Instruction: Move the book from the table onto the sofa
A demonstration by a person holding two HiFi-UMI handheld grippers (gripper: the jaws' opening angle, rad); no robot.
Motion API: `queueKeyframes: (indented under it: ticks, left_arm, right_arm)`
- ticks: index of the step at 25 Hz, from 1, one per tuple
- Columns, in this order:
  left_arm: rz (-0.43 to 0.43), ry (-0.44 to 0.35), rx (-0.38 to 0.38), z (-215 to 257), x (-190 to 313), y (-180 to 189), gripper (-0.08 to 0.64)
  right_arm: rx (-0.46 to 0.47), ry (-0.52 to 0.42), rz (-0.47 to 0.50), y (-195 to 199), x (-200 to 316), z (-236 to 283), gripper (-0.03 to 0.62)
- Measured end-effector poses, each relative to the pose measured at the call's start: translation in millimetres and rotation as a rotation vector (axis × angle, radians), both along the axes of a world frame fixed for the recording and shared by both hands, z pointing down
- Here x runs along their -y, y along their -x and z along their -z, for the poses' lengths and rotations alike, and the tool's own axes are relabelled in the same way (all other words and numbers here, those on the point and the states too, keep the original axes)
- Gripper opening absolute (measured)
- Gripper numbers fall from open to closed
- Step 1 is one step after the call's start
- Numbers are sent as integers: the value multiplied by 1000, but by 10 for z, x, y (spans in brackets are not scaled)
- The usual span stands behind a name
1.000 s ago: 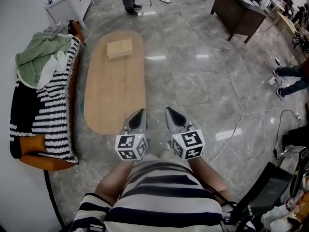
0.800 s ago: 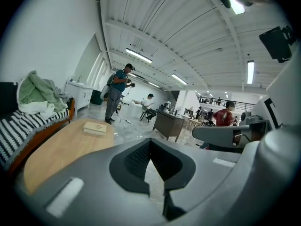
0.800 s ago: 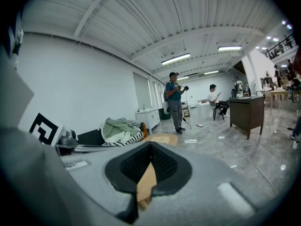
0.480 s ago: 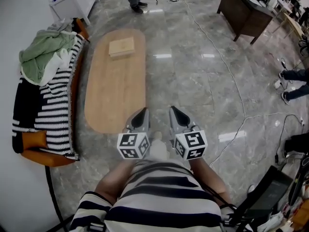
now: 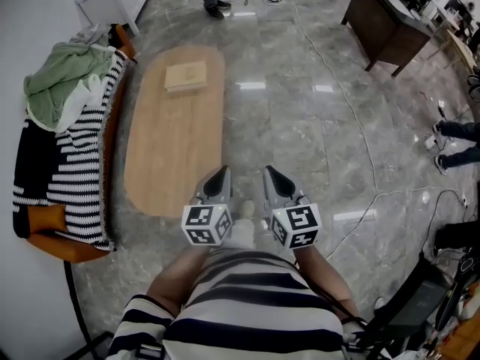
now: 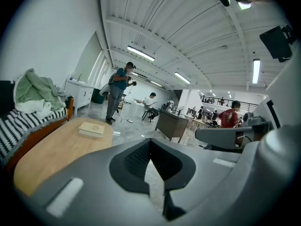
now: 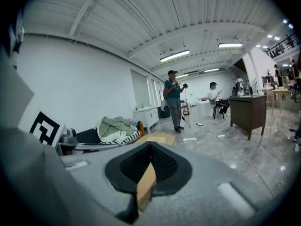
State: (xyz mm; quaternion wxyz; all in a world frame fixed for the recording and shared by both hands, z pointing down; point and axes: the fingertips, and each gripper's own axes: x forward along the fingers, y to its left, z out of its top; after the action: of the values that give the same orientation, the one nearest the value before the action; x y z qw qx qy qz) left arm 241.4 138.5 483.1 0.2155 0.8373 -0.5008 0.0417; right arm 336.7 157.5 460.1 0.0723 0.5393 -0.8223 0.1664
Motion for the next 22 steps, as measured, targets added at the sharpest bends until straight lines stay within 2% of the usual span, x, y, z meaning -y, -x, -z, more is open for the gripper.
queueKeyframes:
  ticks: [8, 14, 22]
  left_arm:
    - [38, 13, -22, -18, 570, 35, 5]
    - [17, 18, -22, -55, 881, 4, 5]
    - [78, 38, -7, -99, 1227, 59, 5]
  right_arm:
    - [-21, 18, 34, 19, 621, -19, -3]
    - [-34, 23, 50, 54, 1011, -48, -3]
    - [-27, 15, 62, -82, 1447, -36, -3]
